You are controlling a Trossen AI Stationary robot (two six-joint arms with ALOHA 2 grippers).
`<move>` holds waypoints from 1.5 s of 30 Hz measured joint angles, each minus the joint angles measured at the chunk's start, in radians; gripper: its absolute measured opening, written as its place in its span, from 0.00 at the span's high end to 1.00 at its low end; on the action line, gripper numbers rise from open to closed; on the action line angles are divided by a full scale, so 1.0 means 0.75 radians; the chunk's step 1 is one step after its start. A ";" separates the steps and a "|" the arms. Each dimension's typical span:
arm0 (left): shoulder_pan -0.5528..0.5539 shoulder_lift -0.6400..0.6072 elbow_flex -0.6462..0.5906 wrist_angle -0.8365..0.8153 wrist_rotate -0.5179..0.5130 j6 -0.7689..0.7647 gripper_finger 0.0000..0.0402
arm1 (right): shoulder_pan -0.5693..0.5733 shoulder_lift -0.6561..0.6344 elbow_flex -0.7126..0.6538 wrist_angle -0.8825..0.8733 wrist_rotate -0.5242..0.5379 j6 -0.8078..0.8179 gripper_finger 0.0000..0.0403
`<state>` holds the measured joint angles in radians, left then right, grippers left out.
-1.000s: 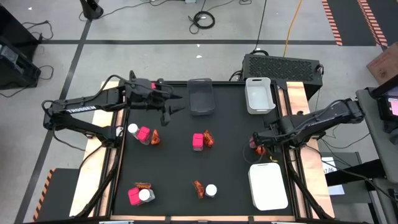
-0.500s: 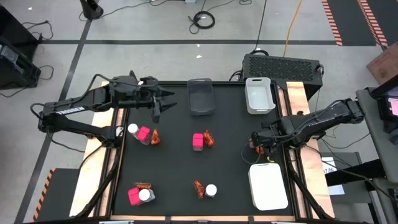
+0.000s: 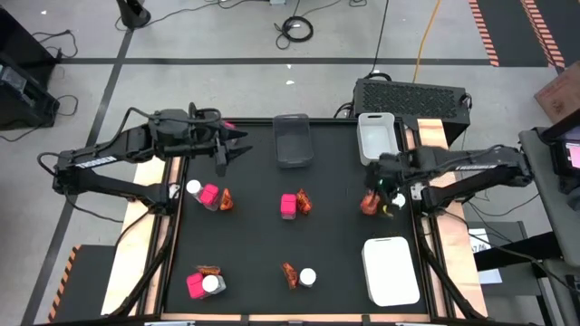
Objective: Sort spices by type
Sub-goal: Put the orange seasoning pack into the top white bin
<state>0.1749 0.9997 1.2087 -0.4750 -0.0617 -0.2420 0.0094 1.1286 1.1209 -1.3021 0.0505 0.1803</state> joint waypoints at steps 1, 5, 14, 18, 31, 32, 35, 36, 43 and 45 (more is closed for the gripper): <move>0.000 0.000 0.000 -0.010 0.000 -0.017 0.43 | -0.031 0.000 0.056 -0.033 -0.002 -0.022 1.00; 0.000 -0.007 0.000 -0.068 0.000 -0.054 0.43 | -0.184 0.013 0.312 -0.179 0.037 -0.150 1.00; 0.000 -0.064 -0.001 -0.115 -0.002 -0.056 0.43 | -0.578 0.282 0.657 -0.355 0.220 -0.656 1.00; -0.001 -0.082 -0.001 -0.112 -0.010 -0.083 0.43 | -0.731 0.417 0.656 -0.349 0.246 -0.826 1.00; 0.002 -0.111 -0.001 -0.119 -0.009 -0.191 0.43 | -1.043 0.559 0.653 -0.153 0.171 -0.995 1.00; 0.002 -0.116 -0.001 -0.121 -0.009 -0.181 0.43 | -1.046 0.569 0.651 -0.152 0.176 -1.004 1.00; 0.002 -0.128 -0.001 -0.120 -0.027 -0.127 0.43 | -1.062 0.601 0.646 -0.178 0.183 -1.025 1.00; 0.002 -0.129 0.000 -0.117 -0.032 -0.114 0.43 | -1.072 0.609 0.645 -0.175 0.172 -1.025 1.00; 0.002 -0.129 0.000 -0.111 -0.065 -0.065 0.43 | -1.148 0.601 0.436 -0.014 0.119 -1.034 1.00; 0.002 -0.129 0.000 -0.112 -0.065 -0.085 0.43 | -1.162 0.586 0.341 0.044 0.108 -1.061 1.00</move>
<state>0.1761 0.9028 1.2087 -0.5587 -0.1108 -0.3055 -0.8624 1.5684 1.3764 -1.2687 0.1313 -0.6158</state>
